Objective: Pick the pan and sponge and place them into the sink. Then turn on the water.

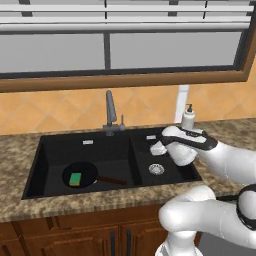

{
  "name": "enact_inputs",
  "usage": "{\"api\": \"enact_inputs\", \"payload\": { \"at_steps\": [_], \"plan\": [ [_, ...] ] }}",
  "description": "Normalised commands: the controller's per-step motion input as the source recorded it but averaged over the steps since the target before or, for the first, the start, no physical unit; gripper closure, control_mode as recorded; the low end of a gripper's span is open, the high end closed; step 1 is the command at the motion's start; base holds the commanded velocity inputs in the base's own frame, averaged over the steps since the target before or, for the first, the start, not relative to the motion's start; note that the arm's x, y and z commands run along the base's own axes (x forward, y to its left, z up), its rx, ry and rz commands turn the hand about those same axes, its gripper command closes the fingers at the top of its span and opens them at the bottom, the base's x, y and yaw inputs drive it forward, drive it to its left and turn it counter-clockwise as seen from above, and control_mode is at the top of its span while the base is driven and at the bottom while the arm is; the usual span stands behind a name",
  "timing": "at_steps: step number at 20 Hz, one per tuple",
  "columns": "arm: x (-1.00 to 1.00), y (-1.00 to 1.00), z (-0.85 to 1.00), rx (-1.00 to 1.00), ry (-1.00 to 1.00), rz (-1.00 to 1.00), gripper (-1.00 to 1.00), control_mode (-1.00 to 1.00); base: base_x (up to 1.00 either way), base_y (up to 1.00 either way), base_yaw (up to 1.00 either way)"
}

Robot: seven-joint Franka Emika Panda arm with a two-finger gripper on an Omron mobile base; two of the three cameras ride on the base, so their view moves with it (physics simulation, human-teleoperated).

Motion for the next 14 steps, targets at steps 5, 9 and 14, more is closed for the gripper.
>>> {"api": "enact_inputs", "payload": {
  "at_steps": [5,9,14],
  "plan": [
    [0.05,0.38,0.26,0.0,-0.26,0.12,-1.0,-1.0,0.0,0.0,0.0],
    [0.28,0.6,0.37,0.0,-0.03,-0.01,-1.0,-1.0,0.0,0.0,0.0],
    [0.27,0.07,0.19,0.0,0.1,-0.02,-1.0,-1.0,0.0,0.0,0.0]
  ]
}}
